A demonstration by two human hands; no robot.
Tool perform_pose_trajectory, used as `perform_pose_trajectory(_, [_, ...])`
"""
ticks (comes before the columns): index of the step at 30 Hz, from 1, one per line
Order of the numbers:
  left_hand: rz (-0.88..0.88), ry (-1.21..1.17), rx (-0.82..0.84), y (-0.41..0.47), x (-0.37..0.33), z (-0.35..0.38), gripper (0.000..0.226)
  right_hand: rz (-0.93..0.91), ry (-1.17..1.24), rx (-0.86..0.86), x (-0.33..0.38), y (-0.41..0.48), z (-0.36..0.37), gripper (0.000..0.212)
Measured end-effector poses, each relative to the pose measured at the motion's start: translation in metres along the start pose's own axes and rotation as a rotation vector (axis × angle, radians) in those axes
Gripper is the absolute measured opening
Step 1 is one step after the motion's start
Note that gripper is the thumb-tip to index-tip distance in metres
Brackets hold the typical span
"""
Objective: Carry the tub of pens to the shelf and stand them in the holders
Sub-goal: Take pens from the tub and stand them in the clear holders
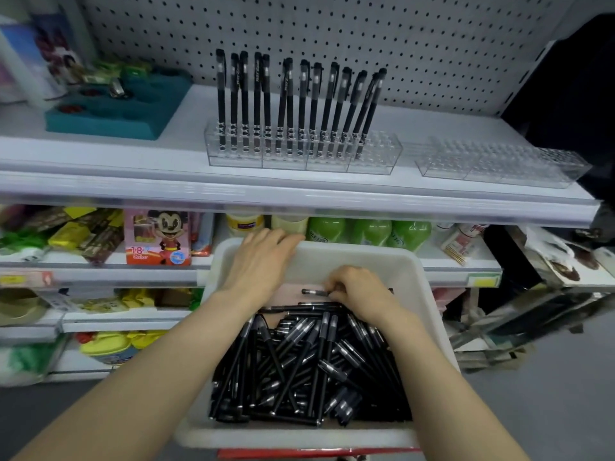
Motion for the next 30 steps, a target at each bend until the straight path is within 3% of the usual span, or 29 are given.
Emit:
perform_pose_trajectory(7, [0.091,0.009,-0.128,0.008,-0.023,-0.049,0.040,-0.201,0.655,-0.253,0.037,-0.019,-0.101,0.011])
perform_pose_trajectory(12, [0.067,0.082,-0.258,0.061,-0.028,-0.096,0.045,-0.294,0.851,-0.488,0.037,-0.011,-0.200,0.002])
perform_pose_trajectory(19, [-0.031,0.223,-0.194,0.120,-0.020,-0.090,0.053,-0.354,0.918,-0.825,0.022,0.018,-0.294,0.007])
perform_pose_trajectory(26, [-0.011,0.298,-0.226,0.119,-0.021,-0.079,0.049,-0.393,0.878,-0.804,0.026,0.063,-0.293,0.009])
perform_pose_trajectory(30, [-0.007,0.303,-0.217,0.119,-0.021,-0.077,0.048,-0.358,0.731,-0.758,0.028,0.079,-0.281,0.005])
Point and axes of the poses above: each hand's wrist, its own y-axis towards the middle knuckle, its own z-axis out of the palm, x = y × z, the point moved 10 cm from there along y, towards the middle knuckle, and after that the axes turned 12 degrees about y, right-handed, at the moved point
